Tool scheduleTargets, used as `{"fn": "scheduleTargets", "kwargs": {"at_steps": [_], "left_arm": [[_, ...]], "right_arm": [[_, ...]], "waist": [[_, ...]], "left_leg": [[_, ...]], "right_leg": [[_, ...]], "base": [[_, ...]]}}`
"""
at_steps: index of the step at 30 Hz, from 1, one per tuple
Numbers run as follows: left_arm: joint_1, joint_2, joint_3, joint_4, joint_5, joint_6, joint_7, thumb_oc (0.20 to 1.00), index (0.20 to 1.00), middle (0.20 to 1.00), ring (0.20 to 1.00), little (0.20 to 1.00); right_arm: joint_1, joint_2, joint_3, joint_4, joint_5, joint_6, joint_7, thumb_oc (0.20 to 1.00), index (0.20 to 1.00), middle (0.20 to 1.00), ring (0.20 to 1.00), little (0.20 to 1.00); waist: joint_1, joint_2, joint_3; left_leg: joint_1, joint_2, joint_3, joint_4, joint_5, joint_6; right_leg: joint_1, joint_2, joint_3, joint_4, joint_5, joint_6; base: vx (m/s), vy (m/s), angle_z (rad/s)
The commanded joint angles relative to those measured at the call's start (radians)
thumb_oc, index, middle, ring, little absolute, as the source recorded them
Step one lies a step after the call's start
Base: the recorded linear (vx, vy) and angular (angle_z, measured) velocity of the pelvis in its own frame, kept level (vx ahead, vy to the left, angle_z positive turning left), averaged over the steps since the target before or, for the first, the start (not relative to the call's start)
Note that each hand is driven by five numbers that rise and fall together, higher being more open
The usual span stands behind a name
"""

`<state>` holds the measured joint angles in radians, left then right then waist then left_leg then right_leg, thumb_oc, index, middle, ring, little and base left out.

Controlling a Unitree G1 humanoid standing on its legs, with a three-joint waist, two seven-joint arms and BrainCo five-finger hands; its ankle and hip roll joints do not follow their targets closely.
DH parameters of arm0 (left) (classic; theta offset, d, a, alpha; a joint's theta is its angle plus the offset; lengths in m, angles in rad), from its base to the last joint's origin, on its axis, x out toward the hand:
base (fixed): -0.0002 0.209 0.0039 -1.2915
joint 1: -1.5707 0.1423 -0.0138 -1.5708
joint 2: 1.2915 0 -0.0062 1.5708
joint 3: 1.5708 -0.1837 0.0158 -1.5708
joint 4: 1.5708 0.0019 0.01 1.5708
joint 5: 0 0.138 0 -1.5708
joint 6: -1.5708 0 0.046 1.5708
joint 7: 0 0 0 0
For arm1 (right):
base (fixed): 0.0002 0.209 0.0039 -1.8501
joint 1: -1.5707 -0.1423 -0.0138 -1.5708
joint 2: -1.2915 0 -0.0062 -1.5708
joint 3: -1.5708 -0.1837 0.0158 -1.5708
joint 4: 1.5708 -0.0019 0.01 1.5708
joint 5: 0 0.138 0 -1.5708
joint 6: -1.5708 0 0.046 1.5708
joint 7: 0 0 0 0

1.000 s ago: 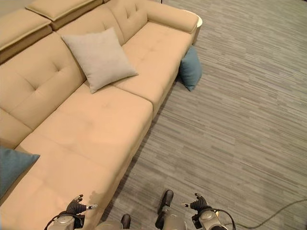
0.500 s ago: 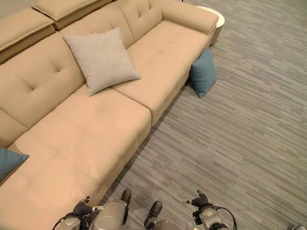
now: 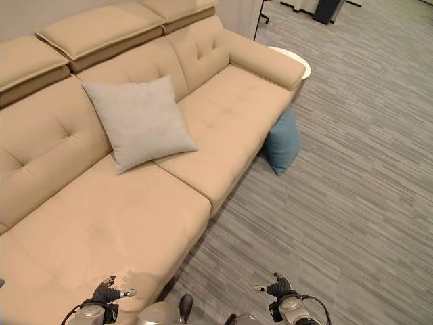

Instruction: Pick up all the scattered cushions and arrange them neatly on the sofa.

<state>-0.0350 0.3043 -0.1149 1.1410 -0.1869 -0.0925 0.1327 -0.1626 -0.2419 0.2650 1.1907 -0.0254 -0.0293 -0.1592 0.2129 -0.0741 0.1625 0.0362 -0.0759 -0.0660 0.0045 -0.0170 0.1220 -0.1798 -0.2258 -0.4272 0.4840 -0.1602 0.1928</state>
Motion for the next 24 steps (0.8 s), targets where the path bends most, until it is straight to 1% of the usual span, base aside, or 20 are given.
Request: {"fn": "scheduleTargets", "kwargs": {"at_steps": [1,2,3,4,5,8,10,11,12,13,14,16,17,18,19,20,21,22,23,24], "left_arm": [[0.003,0.029,0.015,-0.017,-0.014,-0.01,0.014,1.0,1.0,1.0,1.0,1.0],[0.001,0.029,0.014,-0.012,-0.014,-0.011,0.016,1.0,1.0,1.0,1.0,1.0],[0.001,0.029,0.014,-0.012,-0.014,-0.011,0.016,1.0,1.0,1.0,1.0,1.0],[0.002,0.024,0.02,-0.002,-0.02,-0.015,0.018,1.0,1.0,1.0,1.0,1.0],[0.007,0.022,0.022,0.003,-0.022,-0.017,0.02,1.0,1.0,1.0,1.0,1.0],[0.017,0.014,0.027,0.016,-0.026,-0.018,0.025,1.0,1.0,1.0,1.0,1.0],[0.022,0.009,0.013,0.022,-0.024,-0.014,0.019,1.0,1.0,1.0,1.0,1.0],[0.022,0.01,0.014,0.022,-0.024,-0.014,0.019,1.0,1.0,1.0,1.0,1.0],[0.023,0.004,0.003,0.008,-0.025,-0.014,0.006,1.0,1.0,1.0,1.0,1.0],[0.015,0.004,-0.011,-0.005,-0.025,-0.011,0.002,1.0,1.0,1.0,1.0,1.0],[0.003,0.004,-0.023,-0.01,-0.025,-0.011,0.0,1.0,1.0,1.0,1.0,1.0],[-0.012,0.005,-0.027,-0.011,-0.03,-0.008,-0.001,1.0,1.0,1.0,1.0,1.0],[-0.013,0.006,-0.029,-0.015,-0.031,-0.009,0.0,1.0,1.0,1.0,1.0,1.0],[-0.009,0.005,-0.03,-0.011,-0.026,-0.008,-0.004,1.0,1.0,1.0,1.0,1.0],[-0.002,0.0,-0.024,0.003,-0.011,-0.004,-0.008,1.0,1.0,1.0,1.0,1.0],[0.004,0.0,-0.022,0.009,0.005,0.002,-0.01,1.0,1.0,1.0,1.0,1.0],[0.005,0.0,-0.022,0.009,0.005,0.002,-0.01,1.0,1.0,1.0,1.0,1.0],[0.012,-0.001,-0.014,0.011,0.016,0.005,-0.014,1.0,1.0,1.0,1.0,1.0],[0.016,-0.001,-0.01,0.02,0.017,0.007,-0.016,1.0,1.0,1.0,1.0,1.0],[0.016,0.003,-0.008,0.02,0.017,0.005,-0.017,1.0,1.0,1.0,1.0,1.0]], "right_arm": [[-0.021,-0.024,-0.008,-0.034,-0.001,-0.016,-0.004,1.0,1.0,1.0,1.0,1.0],[-0.024,-0.024,-0.007,-0.04,0.005,-0.016,-0.005,1.0,1.0,1.0,1.0,1.0],[-0.024,-0.024,-0.007,-0.04,0.005,-0.016,-0.005,1.0,1.0,1.0,1.0,1.0],[-0.026,-0.025,-0.001,-0.044,0.004,-0.014,-0.006,1.0,1.0,1.0,1.0,1.0],[-0.022,-0.025,0.002,-0.048,-0.001,-0.014,-0.006,1.0,1.0,1.0,1.0,1.0],[-0.016,-0.022,0.006,-0.046,-0.005,-0.014,0.0,1.0,1.0,1.0,1.0,1.0],[-0.005,-0.026,0.009,-0.046,-0.001,-0.017,-0.001,1.0,1.0,1.0,1.0,1.0],[-0.005,-0.025,0.009,-0.046,-0.001,-0.017,-0.001,1.0,1.0,1.0,1.0,1.0],[0.003,-0.032,0.005,-0.046,0.014,-0.019,-0.003,1.0,1.0,1.0,1.0,1.0],[0.003,-0.042,0.005,-0.052,0.022,-0.023,-0.013,1.0,1.0,1.0,1.0,1.0],[-0.002,-0.052,0.004,-0.057,0.034,-0.028,-0.021,1.0,1.0,1.0,1.0,1.0],[-0.005,-0.062,-0.005,-0.054,0.046,-0.026,-0.026,1.0,1.0,1.0,1.0,1.0],[-0.004,-0.067,-0.009,-0.048,0.048,-0.023,-0.026,1.0,1.0,1.0,1.0,1.0],[0.005,-0.066,-0.017,-0.049,0.056,-0.022,-0.026,1.0,1.0,1.0,1.0,1.0],[0.012,-0.064,-0.024,-0.045,0.058,-0.023,-0.022,1.0,1.0,1.0,1.0,1.0],[0.02,-0.062,-0.024,-0.042,0.053,-0.024,-0.021,1.0,1.0,1.0,1.0,1.0],[0.02,-0.062,-0.024,-0.042,0.053,-0.024,-0.021,1.0,1.0,1.0,1.0,1.0],[0.024,-0.061,-0.029,-0.032,0.053,-0.022,-0.021,1.0,1.0,1.0,1.0,1.0],[0.025,-0.055,-0.028,-0.034,0.054,-0.024,-0.021,1.0,1.0,1.0,1.0,1.0],[0.023,-0.052,-0.027,-0.033,0.054,-0.023,-0.02,1.0,1.0,1.0,1.0,1.0]], "waist": [[0.027,-0.008,0.03],[0.015,-0.009,0.025],[0.014,-0.01,0.024],[-0.004,-0.007,0.019],[-0.011,-0.01,0.015],[-0.012,-0.02,-0.002],[-0.022,-0.013,-0.021],[-0.026,-0.016,-0.023],[-0.018,-0.017,-0.015],[-0.014,-0.022,0.006],[-0.005,-0.026,0.032],[0.0,-0.04,0.051],[0.004,-0.039,0.053],[0.006,-0.04,0.048],[0.005,-0.039,0.037],[0.001,-0.032,0.026],[0.001,-0.032,0.026],[0.002,-0.023,0.01],[0.005,-0.026,0.002],[0.01,-0.031,0.002]], "left_leg": [[0.02,0.015,-0.096,0.013,-0.047,-0.091],[0.032,0.017,-0.13,0.013,-0.062,-0.095],[0.029,0.016,-0.131,0.013,-0.06,-0.094],[0.05,0.027,-0.174,0.024,-0.083,-0.104],[0.063,0.036,-0.197,0.036,-0.095,-0.109],[0.081,0.054,-0.22,0.054,-0.106,-0.125],[0.087,0.087,-0.245,0.088,-0.092,-0.147],[0.082,0.083,-0.249,0.087,-0.088,-0.147],[0.034,0.091,-0.233,0.212,-0.026,-0.18],[-0.047,0.082,-0.216,0.315,0.003,-0.188],[-0.119,0.08,-0.181,0.405,0.015,-0.183],[-0.19,0.08,-0.115,0.421,0.008,-0.18],[-0.211,0.076,-0.088,0.389,-0.004,-0.178],[-0.229,0.057,-0.067,0.33,-0.018,-0.173],[-0.235,0.033,-0.027,0.217,-0.029,-0.162],[-0.242,0.024,0.007,0.146,0.01,-0.156],[-0.239,0.024,0.007,0.143,0.011,-0.156],[-0.266,0.023,0.061,0.074,0.076,-0.153],[-0.265,0.024,0.078,0.06,0.083,-0.166],[-0.283,0.022,0.097,0.073,0.107,-0.163]], "right_leg": [[0.044,0.058,0.066,-0.395,0.254,-0.015],[0.026,0.071,0.149,-0.458,0.271,-0.01],[0.024,0.069,0.149,-0.459,0.273,-0.01],[-0.006,0.07,0.237,-0.48,0.301,0.004],[-0.009,0.076,0.25,-0.477,0.313,0.005],[0.006,0.068,0.216,-0.48,0.314,-0.002],[0.025,0.093,0.212,-0.473,0.293,-0.02],[0.021,0.089,0.21,-0.473,0.294,-0.019],[0.063,0.097,0.17,-0.491,0.276,-0.034],[0.083,0.088,0.152,-0.503,0.271,-0.043],[0.107,0.092,0.146,-0.512,0.26,-0.058],[0.144,0.09,0.095,-0.545,0.241,-0.067],[0.16,0.095,0.081,-0.555,0.231,-0.067],[0.174,0.099,0.064,-0.562,0.219,-0.068],[0.191,0.116,0.049,-0.566,0.199,-0.063],[0.202,0.136,0.04,-0.566,0.18,-0.067],[0.202,0.135,0.04,-0.566,0.18,-0.067],[0.227,0.164,0.028,-0.565,0.152,-0.071],[0.25,0.176,0.03,-0.566,0.128,-0.071],[0.251,0.175,0.021,-0.558,0.132,-0.076]], "base": [[0.4,-0.171,0.14],[0.28,-0.104,0.18],[0.43,-0.116,0.42],[0.4,-0.115,0.79],[0.53,-0.183,0.76],[0.25,-0.125,0.64],[0.29,-0.144,0.61],[0.29,-0.198,0.6],[0.15,-0.184,0.86],[0.16,-0.275,0.83],[0.01,-0.219,0.79],[0.06,-0.206,0.45],[0.16,-0.157,0.47],[0.29,-0.122,0.74],[0.36,-0.083,0.86],[0.28,-0.043,0.8],[0.3,0.001,0.59],[0.36,-0.005,0.54],[0.4,0.037,0.39],[0.34,0.057,0.14]]}}
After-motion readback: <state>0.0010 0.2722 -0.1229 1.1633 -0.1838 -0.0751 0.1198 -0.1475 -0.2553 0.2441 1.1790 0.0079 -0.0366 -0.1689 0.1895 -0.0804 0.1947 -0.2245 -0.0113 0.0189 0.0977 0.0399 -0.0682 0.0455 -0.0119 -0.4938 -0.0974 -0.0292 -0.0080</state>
